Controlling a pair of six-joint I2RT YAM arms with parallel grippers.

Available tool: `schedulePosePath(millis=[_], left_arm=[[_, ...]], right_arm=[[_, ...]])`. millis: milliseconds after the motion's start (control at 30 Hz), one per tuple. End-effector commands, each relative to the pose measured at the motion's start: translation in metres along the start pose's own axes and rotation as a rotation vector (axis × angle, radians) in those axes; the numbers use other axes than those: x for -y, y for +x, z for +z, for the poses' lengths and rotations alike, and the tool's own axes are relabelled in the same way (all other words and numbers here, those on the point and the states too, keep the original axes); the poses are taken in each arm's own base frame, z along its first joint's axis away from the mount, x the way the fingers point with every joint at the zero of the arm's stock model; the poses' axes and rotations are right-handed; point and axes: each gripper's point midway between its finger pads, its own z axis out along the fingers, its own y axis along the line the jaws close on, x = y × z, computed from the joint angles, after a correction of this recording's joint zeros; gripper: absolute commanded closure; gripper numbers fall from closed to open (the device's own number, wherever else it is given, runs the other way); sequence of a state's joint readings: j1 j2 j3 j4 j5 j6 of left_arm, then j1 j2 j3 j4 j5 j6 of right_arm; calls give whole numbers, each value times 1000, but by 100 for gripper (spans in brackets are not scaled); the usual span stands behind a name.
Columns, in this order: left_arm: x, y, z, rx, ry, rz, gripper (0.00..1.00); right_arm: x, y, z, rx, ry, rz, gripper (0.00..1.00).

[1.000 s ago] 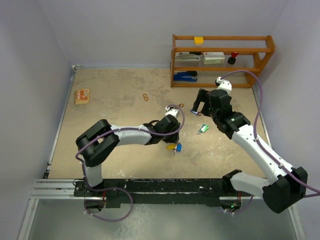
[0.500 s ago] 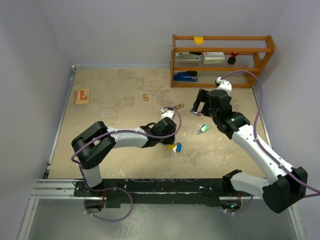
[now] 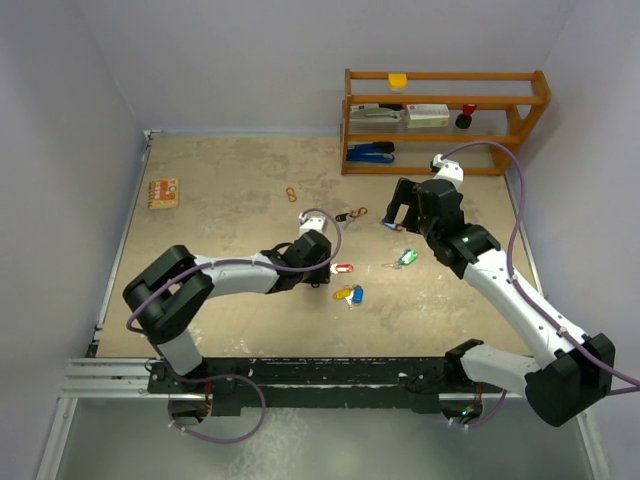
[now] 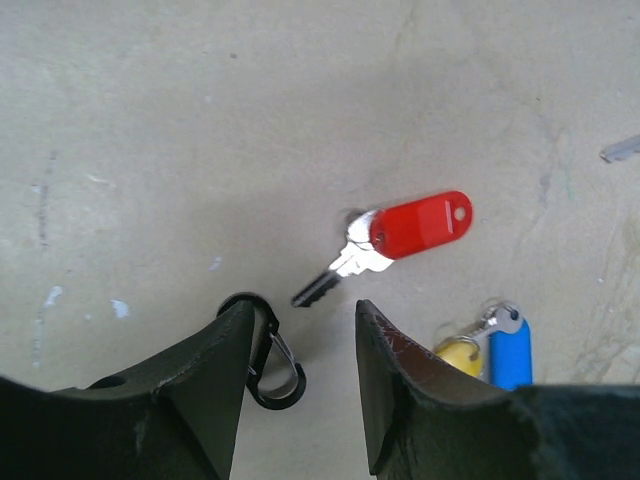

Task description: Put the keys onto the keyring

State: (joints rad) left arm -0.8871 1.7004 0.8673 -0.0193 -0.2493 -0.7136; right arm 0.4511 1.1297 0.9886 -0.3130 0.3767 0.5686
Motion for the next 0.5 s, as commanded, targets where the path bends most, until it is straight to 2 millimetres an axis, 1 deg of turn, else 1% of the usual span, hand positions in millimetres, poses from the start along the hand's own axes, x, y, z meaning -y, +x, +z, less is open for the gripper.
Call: schedulePosePath(millis=[0,67,167,267,333,467], left_arm=[[-40,7,0,-41,-100,8,57],[-47,2,2,-36,-112,3,57],[-52,-11,3,-16,-120,1,57],[-50,-25,6,4,-123,10,57],[-47,-35,9,14,-126,20,57],[-37,-56,15,46,-112,26,57]], right_arm=[[3,-6,-4,26,7,15,0],[2,-5,-3,22,5,12,0],[0,-4,-1,16,-5,2,0],[-5,1,4,-9,-22,-21,0],[-9,0,10,-18,-26,-53,1],[-24,15,22,-105,-86,-113,7]])
